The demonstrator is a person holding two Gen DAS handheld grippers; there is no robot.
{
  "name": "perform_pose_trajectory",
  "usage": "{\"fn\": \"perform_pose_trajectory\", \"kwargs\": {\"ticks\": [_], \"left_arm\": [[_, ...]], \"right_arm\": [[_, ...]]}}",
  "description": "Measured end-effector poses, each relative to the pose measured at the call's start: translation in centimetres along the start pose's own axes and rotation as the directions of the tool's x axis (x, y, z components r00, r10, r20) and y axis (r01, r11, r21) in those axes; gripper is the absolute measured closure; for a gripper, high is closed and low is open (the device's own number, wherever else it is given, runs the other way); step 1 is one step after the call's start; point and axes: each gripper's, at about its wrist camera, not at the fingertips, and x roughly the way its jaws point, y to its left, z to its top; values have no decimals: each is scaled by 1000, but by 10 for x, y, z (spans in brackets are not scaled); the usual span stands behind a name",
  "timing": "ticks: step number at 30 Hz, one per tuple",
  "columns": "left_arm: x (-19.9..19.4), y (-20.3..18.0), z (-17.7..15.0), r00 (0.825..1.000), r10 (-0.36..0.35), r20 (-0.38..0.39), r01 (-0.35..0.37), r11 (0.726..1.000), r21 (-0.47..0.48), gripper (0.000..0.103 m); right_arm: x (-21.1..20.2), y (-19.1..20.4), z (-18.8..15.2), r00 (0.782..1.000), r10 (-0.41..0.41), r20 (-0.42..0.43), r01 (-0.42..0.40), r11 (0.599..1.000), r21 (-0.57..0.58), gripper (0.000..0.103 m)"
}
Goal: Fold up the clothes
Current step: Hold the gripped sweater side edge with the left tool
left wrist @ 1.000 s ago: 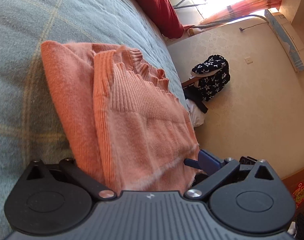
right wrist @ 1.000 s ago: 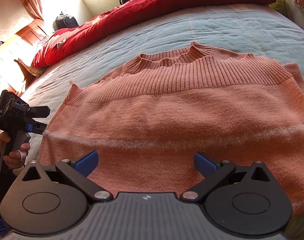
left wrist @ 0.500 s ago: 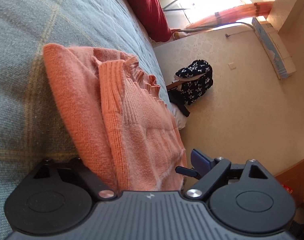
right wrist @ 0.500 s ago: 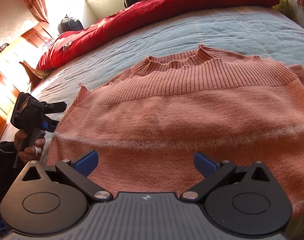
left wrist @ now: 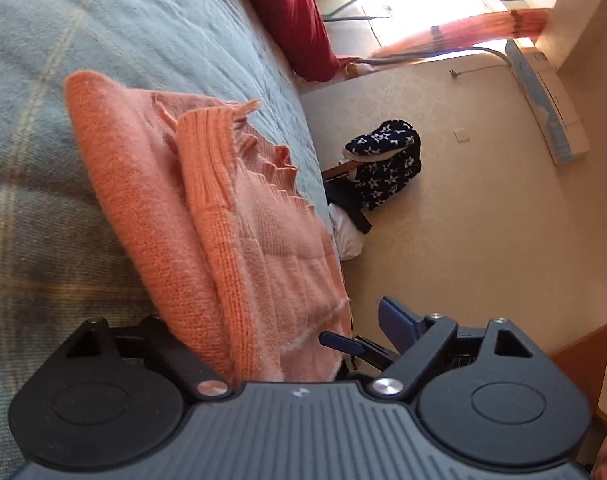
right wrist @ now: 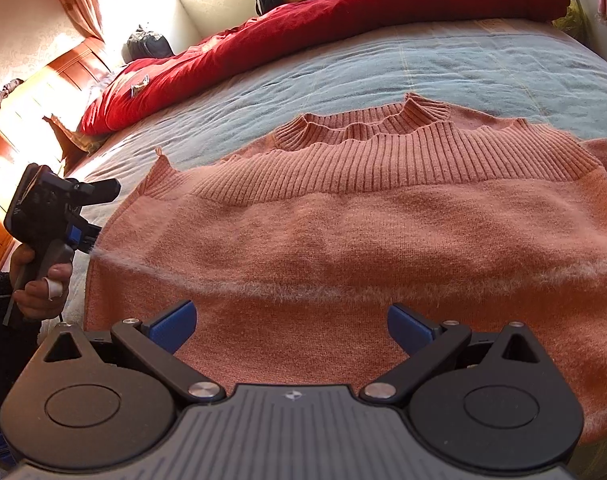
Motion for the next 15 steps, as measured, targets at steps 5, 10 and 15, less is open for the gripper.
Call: {"fn": "perform_pose_trajectory", "kwargs": {"ticks": [5,10,15], "left_arm": [[-1,41,-6,992,125,-19,-126,989,-75,74],[1,42,-7,986,165,-16,-165,984,-64,78],[1,38,-10,981,193,-7,-193,980,-43,79]], "right_arm": [[2,-2,-1,1000,-1,-3,1,1000,5,0],[3,-4,0,1000,-2,0,2,1000,11,0],[-7,-2,8,997,40,66,-41,999,17,0]]}}
